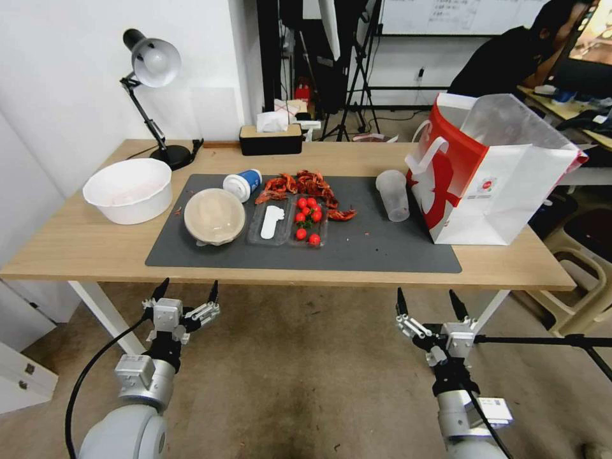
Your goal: Pick up the trash from the table and place it into the takeout bag.
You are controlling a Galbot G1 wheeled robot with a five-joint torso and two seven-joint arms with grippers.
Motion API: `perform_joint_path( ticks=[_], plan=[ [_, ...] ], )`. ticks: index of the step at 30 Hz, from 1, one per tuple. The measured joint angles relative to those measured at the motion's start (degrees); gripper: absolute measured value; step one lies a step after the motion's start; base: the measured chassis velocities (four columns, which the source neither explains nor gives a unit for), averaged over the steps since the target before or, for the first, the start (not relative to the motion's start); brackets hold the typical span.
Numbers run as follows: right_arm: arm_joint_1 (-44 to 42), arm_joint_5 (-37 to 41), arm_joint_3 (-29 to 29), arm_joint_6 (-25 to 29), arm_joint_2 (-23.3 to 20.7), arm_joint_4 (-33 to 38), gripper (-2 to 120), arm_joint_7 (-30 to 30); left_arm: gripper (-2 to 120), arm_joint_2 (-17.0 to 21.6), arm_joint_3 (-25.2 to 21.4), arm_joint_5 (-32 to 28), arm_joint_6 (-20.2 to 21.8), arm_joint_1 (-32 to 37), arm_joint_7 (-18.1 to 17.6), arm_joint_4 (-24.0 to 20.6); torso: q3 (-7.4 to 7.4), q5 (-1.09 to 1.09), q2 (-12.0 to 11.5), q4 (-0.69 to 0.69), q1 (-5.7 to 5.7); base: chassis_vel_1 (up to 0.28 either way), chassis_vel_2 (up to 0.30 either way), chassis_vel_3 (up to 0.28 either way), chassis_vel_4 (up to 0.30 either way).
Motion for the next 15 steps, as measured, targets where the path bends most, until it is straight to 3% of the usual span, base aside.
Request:
perform_joint_path(
  ticks=[15],
  plan=[
    [0.85,0.23,-3.95,0.54,2.05,-5.07,100,2.76,100,0.75,-0.16,-0.16,-0.33,-0.11,0.0,0.23,0.0,0.0,-0.01,0.0,0.01,0.0,0.0,0.0,0.0]
  ],
)
